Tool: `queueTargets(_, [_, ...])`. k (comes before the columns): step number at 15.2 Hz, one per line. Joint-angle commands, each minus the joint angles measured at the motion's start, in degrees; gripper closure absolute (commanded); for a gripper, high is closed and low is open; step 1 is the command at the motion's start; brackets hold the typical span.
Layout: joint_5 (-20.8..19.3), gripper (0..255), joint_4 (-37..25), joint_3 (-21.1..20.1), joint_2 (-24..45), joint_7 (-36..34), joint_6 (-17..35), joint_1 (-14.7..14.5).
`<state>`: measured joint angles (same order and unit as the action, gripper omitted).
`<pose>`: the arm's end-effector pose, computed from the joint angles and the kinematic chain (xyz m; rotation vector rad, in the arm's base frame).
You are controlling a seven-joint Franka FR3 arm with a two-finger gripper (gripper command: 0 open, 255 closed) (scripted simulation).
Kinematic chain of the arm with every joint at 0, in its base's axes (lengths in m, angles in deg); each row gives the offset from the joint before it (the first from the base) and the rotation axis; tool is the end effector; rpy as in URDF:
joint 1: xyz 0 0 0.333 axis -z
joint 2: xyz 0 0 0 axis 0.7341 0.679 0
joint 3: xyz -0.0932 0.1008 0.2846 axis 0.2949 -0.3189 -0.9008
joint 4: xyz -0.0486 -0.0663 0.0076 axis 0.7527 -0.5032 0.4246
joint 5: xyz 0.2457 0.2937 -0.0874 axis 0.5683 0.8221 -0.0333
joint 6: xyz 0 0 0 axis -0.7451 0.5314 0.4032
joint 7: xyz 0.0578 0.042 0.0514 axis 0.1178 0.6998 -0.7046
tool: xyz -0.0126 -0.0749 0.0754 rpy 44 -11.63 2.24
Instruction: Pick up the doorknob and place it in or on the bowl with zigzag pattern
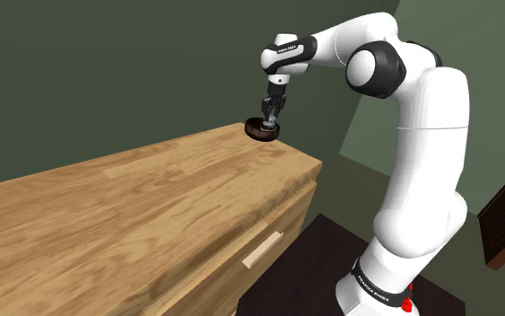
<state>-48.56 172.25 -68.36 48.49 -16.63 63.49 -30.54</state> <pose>0.6188 -0.2856 0.4484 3.0639 -0.0860 0.0460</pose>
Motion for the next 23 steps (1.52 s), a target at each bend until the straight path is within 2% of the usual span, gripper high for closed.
queueTargets(1, [0.0,255,0.09,0.01,-0.02,0.01,0.11,0.01])
queueTargets(5, [0.0,255,0.09,0.01,-0.02,0.01,0.11,0.01])
queueTargets(6, [0.0,0,0.08,0.01,-0.01,0.0,0.11,0.01])
queueTargets(11, [0.0,0,0.08,0.0,-0.01,0.0,0.11,0.0])
queueTargets(15, [-0.19,0,-5.45,0.04,-1.2,-0.1,-6.6,-0.13])
queueTargets(23, [-0.19,0,-5.45,0.05,-1.2,-0.1,-6.6,-0.13])
